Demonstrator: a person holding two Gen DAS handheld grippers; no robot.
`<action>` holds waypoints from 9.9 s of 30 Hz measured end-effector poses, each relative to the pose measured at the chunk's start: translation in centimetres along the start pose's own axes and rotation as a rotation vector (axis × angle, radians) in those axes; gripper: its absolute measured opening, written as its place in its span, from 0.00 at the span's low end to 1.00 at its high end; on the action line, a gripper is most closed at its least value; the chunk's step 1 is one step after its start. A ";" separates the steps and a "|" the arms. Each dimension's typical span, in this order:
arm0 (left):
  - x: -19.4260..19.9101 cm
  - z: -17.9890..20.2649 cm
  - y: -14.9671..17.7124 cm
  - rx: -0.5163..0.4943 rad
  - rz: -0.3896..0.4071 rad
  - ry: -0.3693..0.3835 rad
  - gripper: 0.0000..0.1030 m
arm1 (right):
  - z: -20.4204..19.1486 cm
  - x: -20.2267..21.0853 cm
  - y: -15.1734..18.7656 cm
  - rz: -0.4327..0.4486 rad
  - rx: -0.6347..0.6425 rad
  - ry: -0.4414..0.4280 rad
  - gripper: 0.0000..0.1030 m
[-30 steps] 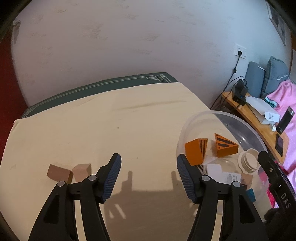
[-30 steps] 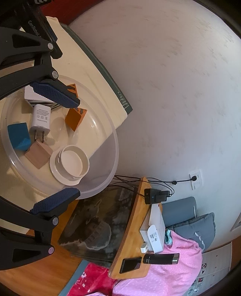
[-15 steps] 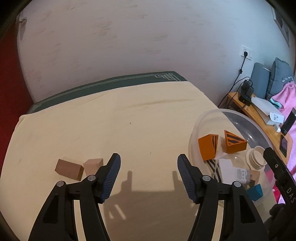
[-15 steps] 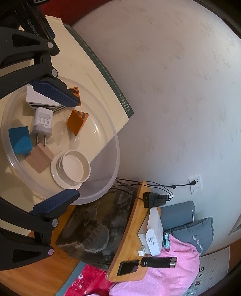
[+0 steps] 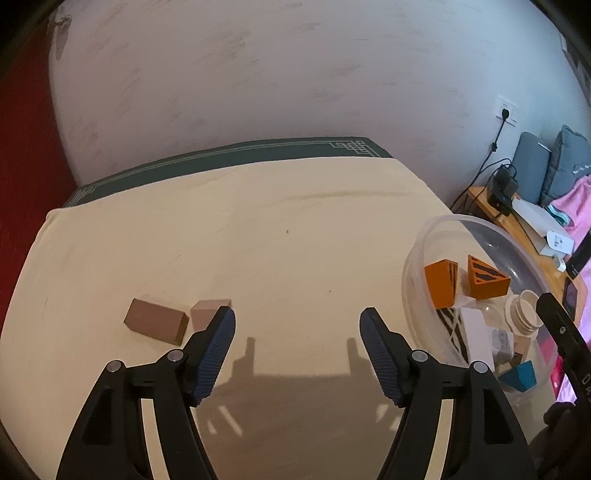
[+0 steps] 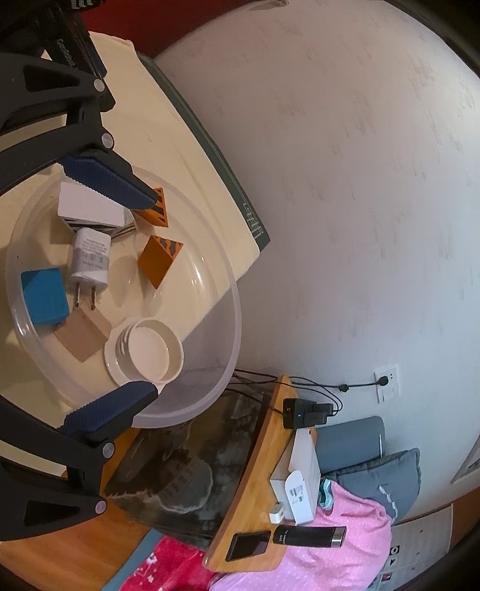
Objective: Organize rigid objects
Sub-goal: 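Move the left gripper back toward the brown and tan blocks, then grasp the brown rectangular block with the left gripper and lift it, then grasp the tan cube with the right gripper while the left gripper holds the brown block, then carry the tan cube into the clear bowl and open the right gripper, then carry the brown block into the clear bowl and open the left gripper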
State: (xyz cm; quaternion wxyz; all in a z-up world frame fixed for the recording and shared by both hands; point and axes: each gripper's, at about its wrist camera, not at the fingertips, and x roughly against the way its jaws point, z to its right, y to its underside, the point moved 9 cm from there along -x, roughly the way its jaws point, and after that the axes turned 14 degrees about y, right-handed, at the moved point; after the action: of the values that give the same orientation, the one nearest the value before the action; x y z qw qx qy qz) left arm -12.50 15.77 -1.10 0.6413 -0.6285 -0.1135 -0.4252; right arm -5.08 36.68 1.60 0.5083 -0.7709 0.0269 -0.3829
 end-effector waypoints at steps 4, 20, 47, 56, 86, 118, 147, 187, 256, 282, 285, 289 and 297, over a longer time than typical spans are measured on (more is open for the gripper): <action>0.3 -0.9 0.5 0.018 0.000 -0.004 0.69 | -0.2 0.0 0.1 0.002 0.006 -0.009 0.95; 1.1 -3.8 1.0 0.051 0.025 -0.053 0.69 | -1.0 -0.2 0.6 0.009 0.056 0.020 0.95; 1.9 -15.0 3.5 0.217 -0.015 -0.167 0.69 | -8.3 3.8 3.8 0.066 0.321 -0.155 0.96; 1.4 -14.6 2.7 0.151 -0.021 -0.148 0.69 | -8.0 3.1 4.1 0.024 0.309 -0.175 0.96; -0.8 -13.3 2.5 0.107 -0.056 -0.048 0.60 | -7.9 3.0 4.6 0.005 0.315 -0.168 0.97; 6.6 -18.1 1.0 0.252 0.130 -0.227 0.60 | -25.4 0.4 11.2 -0.287 0.561 -0.343 0.65; 6.9 -17.6 0.8 0.259 0.141 -0.188 0.60 | -25.3 1.4 9.9 -0.208 0.549 -0.301 0.32; 4.3 -19.7 3.2 0.398 0.049 -0.176 0.69 | -5.8 1.0 1.5 0.046 0.189 0.067 0.81; 3.7 -4.7 1.1 0.070 0.028 0.004 0.63 | 4.5 0.7 -1.7 0.075 -0.007 0.197 0.83; -0.7 10.9 -2.0 -0.135 -0.033 0.247 0.63 | 5.2 -0.1 -0.4 0.013 -0.072 0.169 0.88; -1.2 12.0 -2.2 -0.146 -0.043 0.267 0.63 | 5.4 -0.1 -0.4 0.007 -0.082 0.170 0.88; -1.7 13.1 -2.3 -0.161 -0.052 0.286 0.63 | 5.5 -0.2 -0.4 0.007 -0.083 0.170 0.88; -2.8 13.0 -2.4 -0.124 -0.072 0.299 0.70 | 5.5 -0.1 -0.4 0.008 -0.085 0.169 0.89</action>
State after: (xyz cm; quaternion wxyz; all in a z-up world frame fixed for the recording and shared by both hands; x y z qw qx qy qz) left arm -10.80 28.94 1.12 0.5954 -0.5923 -0.0126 -0.5428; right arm -1.90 41.11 0.88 0.4725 -0.7568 0.0889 -0.4429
